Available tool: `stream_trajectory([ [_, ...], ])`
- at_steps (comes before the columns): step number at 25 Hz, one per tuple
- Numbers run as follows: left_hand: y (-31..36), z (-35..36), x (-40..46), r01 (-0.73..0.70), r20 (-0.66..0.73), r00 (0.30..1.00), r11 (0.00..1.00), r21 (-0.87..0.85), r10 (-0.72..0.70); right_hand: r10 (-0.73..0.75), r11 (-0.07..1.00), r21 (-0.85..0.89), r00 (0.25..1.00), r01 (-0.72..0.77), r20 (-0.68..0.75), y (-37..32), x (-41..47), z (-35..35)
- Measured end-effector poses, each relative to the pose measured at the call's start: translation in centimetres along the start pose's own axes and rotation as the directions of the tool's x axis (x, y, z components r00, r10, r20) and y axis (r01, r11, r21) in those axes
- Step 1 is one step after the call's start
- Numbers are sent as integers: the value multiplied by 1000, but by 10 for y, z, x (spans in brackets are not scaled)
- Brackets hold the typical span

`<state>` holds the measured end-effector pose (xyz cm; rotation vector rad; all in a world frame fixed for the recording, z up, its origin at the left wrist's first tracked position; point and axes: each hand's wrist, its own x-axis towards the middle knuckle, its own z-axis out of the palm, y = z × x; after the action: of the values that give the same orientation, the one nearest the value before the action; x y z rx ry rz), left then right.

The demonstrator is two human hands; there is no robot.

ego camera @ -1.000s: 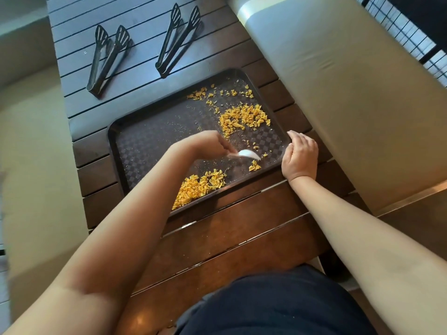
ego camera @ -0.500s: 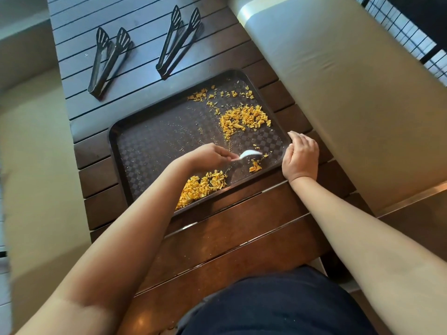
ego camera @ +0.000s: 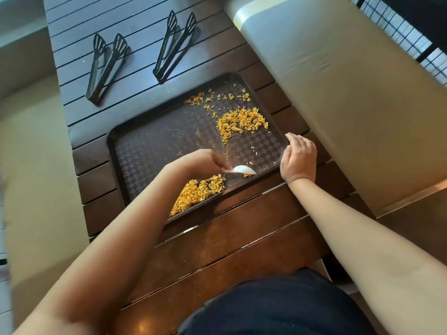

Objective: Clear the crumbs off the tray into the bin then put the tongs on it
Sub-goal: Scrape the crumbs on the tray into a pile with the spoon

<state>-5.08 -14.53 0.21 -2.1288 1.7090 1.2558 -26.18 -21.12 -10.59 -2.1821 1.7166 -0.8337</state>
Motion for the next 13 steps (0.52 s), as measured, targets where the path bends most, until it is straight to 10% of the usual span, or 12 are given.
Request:
stream_trajectory([
  [4,-16,-18,-12,17,53,998,996,91,-22,4,1000,-1,1000,-4,5,0,1,-1],
  [9,-5,-10,8,4,-183,981,957,-290,-59,3,1000,-7,1000,-3,15,0,0,0],
  [13,2,4,15,3,-62,998,977,-211,-16,11,1000,-3,1000,-11,15,-1,1,-1],
])
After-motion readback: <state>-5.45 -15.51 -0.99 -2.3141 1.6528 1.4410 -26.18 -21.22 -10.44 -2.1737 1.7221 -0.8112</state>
